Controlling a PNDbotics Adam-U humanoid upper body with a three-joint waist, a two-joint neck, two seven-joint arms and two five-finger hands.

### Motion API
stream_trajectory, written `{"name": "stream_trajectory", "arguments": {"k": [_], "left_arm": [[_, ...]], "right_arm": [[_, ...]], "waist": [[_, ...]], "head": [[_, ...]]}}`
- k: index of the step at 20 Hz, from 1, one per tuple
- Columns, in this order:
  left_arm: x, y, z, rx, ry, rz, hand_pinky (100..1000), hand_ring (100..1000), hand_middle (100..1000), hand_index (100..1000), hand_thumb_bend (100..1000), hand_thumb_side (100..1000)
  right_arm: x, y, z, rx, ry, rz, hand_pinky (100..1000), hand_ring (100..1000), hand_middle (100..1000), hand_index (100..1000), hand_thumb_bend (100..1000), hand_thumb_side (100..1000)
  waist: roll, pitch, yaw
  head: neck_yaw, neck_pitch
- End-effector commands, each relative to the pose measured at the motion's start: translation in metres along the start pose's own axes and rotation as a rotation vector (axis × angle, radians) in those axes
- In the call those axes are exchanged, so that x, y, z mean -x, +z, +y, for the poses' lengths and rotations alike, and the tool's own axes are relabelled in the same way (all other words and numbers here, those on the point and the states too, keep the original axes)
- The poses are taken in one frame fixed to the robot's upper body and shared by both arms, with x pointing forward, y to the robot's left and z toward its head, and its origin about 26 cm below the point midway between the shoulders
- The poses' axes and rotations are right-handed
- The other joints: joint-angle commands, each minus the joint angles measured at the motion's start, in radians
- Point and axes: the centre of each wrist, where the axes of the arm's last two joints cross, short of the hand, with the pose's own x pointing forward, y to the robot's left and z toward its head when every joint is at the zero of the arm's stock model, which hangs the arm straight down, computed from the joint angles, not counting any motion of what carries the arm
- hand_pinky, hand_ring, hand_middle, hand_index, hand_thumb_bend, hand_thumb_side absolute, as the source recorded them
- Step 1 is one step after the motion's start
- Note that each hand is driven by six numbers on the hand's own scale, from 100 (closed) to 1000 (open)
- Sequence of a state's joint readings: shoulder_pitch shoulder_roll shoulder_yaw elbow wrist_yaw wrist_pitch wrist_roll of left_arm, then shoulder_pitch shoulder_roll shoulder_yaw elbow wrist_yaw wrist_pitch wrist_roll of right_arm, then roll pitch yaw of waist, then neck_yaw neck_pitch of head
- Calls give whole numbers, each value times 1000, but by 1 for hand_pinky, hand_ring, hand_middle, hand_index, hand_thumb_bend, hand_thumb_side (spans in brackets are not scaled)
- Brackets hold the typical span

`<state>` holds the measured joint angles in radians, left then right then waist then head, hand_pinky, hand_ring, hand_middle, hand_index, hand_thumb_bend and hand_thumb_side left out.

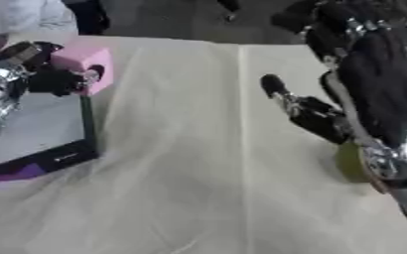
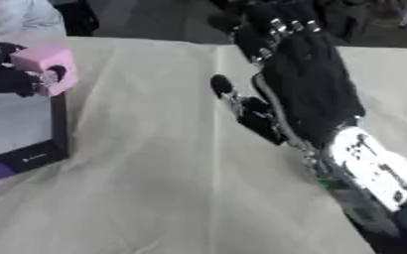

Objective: Pick up the objects with one hand, pass them to the other hand, and then place them into the box on the other side of the table.

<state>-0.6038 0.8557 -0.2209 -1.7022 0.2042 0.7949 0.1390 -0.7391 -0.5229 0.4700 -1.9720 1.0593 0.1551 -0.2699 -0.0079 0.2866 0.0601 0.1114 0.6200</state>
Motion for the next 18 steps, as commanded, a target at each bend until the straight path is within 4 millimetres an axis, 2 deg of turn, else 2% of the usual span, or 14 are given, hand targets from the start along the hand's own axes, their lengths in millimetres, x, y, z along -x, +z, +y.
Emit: {"name": "stream_trajectory", "arguments": {"k": [1,6,9,14,16,17,18], "left_arm": [[10,-1,29,-111,-7,22,623,428,194,342,100,152],[37,-8,36,-167,0,105,635,444,214,363,100,156],[49,-12,40,-199,-6,148,646,455,233,385,100,155],[68,-18,43,-220,-23,219,679,500,317,472,100,100],[73,-20,44,-215,-43,237,730,575,415,576,100,100],[75,-21,44,-207,-54,245,807,694,540,719,206,100],[77,-21,45,-198,-68,251,852,761,615,785,293,100]], "right_arm": [[22,-2,-19,33,63,65,752,758,699,785,378,100],[47,2,-32,33,107,196,768,759,702,788,319,125],[63,4,-42,54,150,266,767,758,701,788,316,118],[83,9,-57,112,219,348,766,758,700,788,331,125],[89,11,-61,130,246,365,766,758,700,789,338,126],[92,12,-63,137,259,372,766,758,699,789,335,130],[94,13,-64,141,267,380,766,758,699,789,333,131]], "waist": [[1,-20,-1],[-7,-16,-2],[-16,-14,-4],[-28,-10,-7],[-31,-9,-7],[-33,-9,-7],[-34,-8,-7]], "head": [[32,-17],[48,-22],[53,-21],[63,-22],[72,-21],[75,-22],[77,-23]]}}
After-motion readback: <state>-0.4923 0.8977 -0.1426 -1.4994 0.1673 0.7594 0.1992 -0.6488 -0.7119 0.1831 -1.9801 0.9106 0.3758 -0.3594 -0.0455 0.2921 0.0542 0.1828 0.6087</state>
